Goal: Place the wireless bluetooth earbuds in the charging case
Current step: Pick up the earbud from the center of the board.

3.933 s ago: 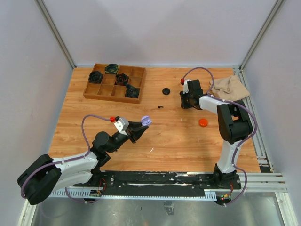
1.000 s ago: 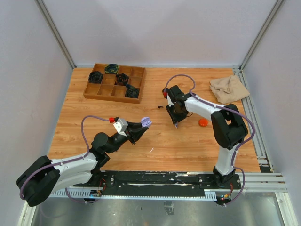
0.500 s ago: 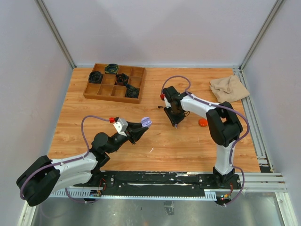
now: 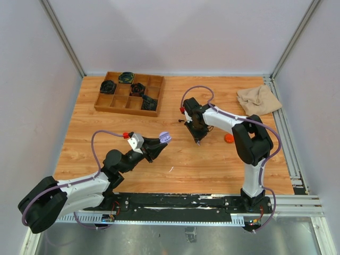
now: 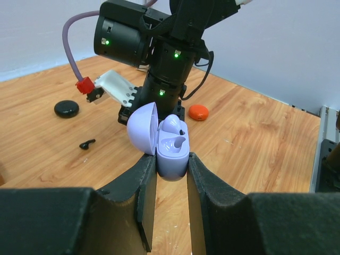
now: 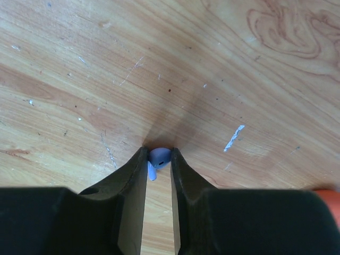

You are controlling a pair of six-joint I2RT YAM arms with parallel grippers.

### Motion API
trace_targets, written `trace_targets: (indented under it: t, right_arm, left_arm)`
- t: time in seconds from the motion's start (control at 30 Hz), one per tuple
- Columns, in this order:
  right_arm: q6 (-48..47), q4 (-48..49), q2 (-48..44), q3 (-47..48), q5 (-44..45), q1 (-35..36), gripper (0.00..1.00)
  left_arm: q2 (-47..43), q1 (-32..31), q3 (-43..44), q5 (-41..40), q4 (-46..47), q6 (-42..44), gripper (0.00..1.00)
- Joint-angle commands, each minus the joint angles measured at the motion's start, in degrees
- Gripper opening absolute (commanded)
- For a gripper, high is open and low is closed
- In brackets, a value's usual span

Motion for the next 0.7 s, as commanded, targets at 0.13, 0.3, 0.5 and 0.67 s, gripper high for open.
trace_targets:
  t: [0.13,0.3,0.5,0.67]
  right_arm:
    - [-0.75,-0.21,-6.31,-2.51,0.13,1.65,0.19]
    - [-1.32,1.87,-13.71,-4.73,-1.15,2.21,0.19]
    - [-0.84,5.78,-24.75,-7.34,-2.12,3.72,0.18]
    - [-0.45,9.91,-33.67,-9.30,-2.64,6.60,0.18]
  left_arm:
    - [-1.63,-0.09,0.40,-0.65,1.14,-0.66,0.00]
    - [-2.15,-0.10,0.98,-0.68,0.58,-0.96,0.00]
    - [-3.70,-0.11,1.14,0.07,0.50,-0.73,0.00]
    - [-5.80,-0.11,1.33,1.78,-0.02,0.10,0.00]
